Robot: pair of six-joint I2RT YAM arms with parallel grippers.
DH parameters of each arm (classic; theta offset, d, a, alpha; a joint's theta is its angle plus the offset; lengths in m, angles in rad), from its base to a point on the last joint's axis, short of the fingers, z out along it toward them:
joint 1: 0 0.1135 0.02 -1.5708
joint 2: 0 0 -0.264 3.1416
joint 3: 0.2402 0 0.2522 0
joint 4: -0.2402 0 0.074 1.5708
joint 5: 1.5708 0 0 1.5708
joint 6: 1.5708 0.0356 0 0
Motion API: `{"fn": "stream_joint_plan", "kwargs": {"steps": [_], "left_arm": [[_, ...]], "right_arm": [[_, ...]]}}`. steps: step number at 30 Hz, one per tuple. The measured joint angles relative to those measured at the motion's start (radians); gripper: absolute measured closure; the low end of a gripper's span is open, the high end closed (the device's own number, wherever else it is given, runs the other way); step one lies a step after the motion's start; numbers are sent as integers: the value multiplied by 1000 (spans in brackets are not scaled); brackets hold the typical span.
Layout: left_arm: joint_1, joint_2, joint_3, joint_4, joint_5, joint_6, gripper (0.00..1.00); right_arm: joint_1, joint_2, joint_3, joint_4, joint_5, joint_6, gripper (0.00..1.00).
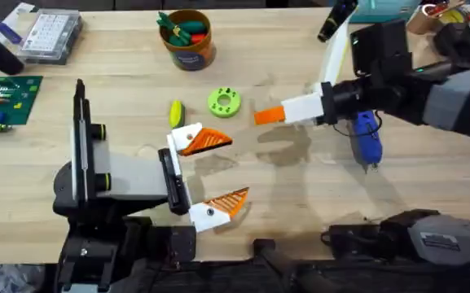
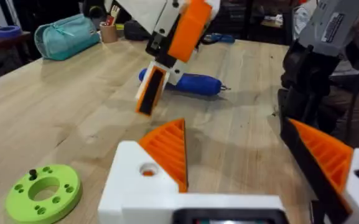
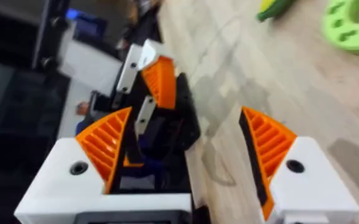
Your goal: Pick up the gripper from the table and insert it into the empty holder that is missing its gripper. Then pick up a screw, insert it into the mounting hole, and use the screwdriver to tighten it. Finally, clean up the table by picking up the vegetable and placing it into the bucket.
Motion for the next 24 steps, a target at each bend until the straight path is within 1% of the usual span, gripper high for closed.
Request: {"fn": "stream_joint_plan", "kwargs": {"steps": [4,8,11,15,24], "left_arm": [[0,0,0,0,-3,0,10],[0,0,0,0,-4,0,10],[0,0,0,3,-18,0,10],[0,0,0,33,-40,0,10],[0,0,0,34,-56,0,10]], "right_arm": [[4,49,-3,2,-87,-68,19],[31,89,-3,3,-124,-107,19],[68,112,-3,3,-135,-123,19],[117,120,-3,3,-148,-136,19],[118,119,-3,4,-150,-104,19]]}}
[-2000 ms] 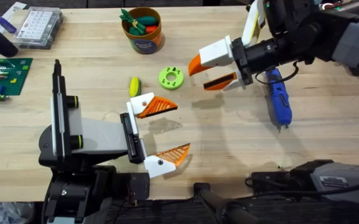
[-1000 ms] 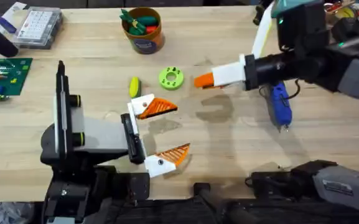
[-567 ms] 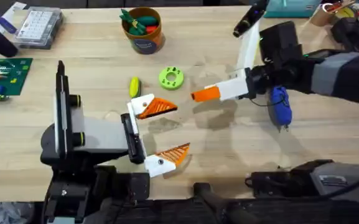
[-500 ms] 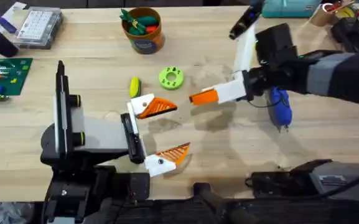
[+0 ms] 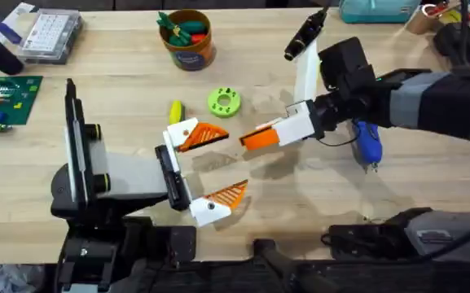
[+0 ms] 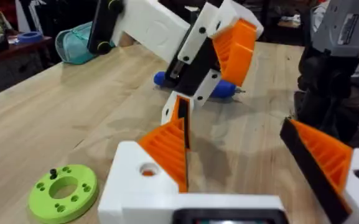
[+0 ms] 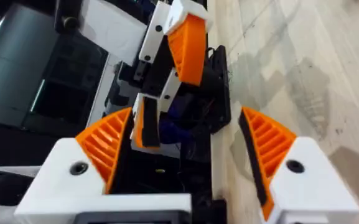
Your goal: Pick up the gripper from the table and insert it into the empty holder that is missing its gripper. Then pick up a screw, insert it into the mounting hole, and use the screwdriver to tighten it. Finally, clean up the table by picking up the vegetable and placing it into the bucket.
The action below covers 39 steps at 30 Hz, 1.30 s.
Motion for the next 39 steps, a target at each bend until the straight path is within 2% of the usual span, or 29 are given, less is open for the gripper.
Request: {"fn": "stream_joint_plan", "kwargs": {"steps": [7,16,27,39], "left_arm": [[0,0,0,0,-4,0,10],[0,0,0,0,-4,0,10],[0,0,0,0,-4,0,10],[0,0,0,0,-4,0,10]], "right_arm": [[0,0,0,20,2,57,19],[5,0,-4,227,24,224,19],[102,1,-4,367,99,422,19],[110,1,-5,466,140,539,19]]}}
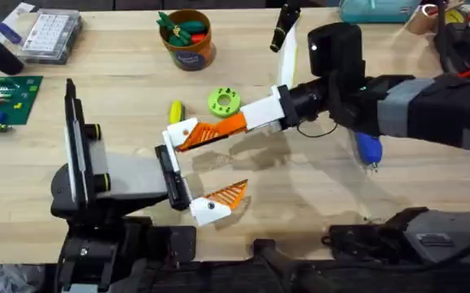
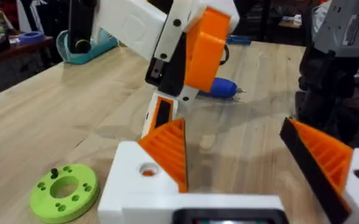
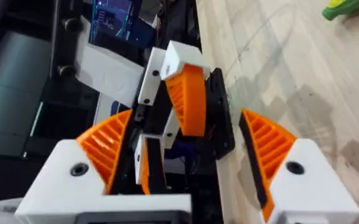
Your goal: Pick up the gripper from the table and insert it into the empty holder that is missing its gripper. Then pick up a screw, insert it into the mounting hole, and use the screwdriver to tighten it. Finally, clean up the table by picking up the vegetable and placing it into the bucket.
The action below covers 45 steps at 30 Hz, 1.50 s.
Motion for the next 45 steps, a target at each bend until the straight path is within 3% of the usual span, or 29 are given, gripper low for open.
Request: {"fn": "stream_joint_plan", "kwargs": {"steps": [3,5,8,12,45], "left_arm": [[0,0,0,0,0,0,10],[0,0,0,0,0,0,10],[0,0,0,0,0,0,10],[0,0,0,3,-6,2,10],[5,0,0,-26,-15,-12,10]], "right_arm": [[3,0,0,0,4,10,39],[5,0,0,1,6,13,116],[12,0,0,1,10,21,400],[16,1,0,-4,22,40,990],[38,1,1,7,127,121,993]]}}
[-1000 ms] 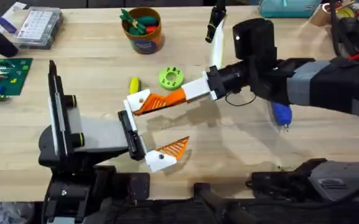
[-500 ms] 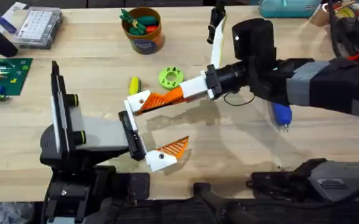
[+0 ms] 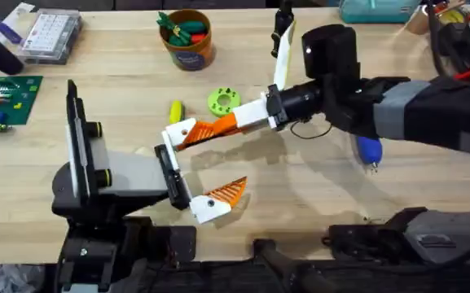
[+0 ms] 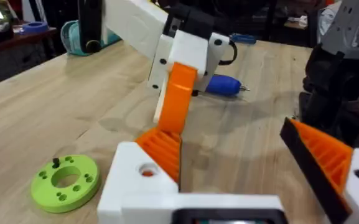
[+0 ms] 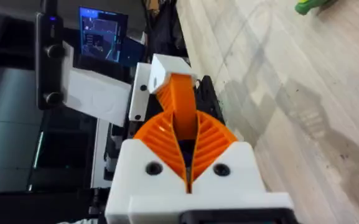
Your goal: Pick up the gripper from the table and insert it into the empty holder that is missing its gripper. Then pick up a screw, insert it into the mounting hole, and use the screwdriver to tighten it. Finally, clean up the table by picking up the vegetable and placing it into the bucket.
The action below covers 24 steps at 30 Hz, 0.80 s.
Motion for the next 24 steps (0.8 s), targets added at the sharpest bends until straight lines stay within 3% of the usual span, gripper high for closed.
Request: {"fn": "stream_joint_plan", "kwargs": {"steps": [21,24], "left_arm": [[11,0,0,3,-26,-27,10],[11,0,0,3,-26,-28,10]], "right_arm": [[14,40,34,8,31,22,993],[14,41,34,7,29,26,931]]}}
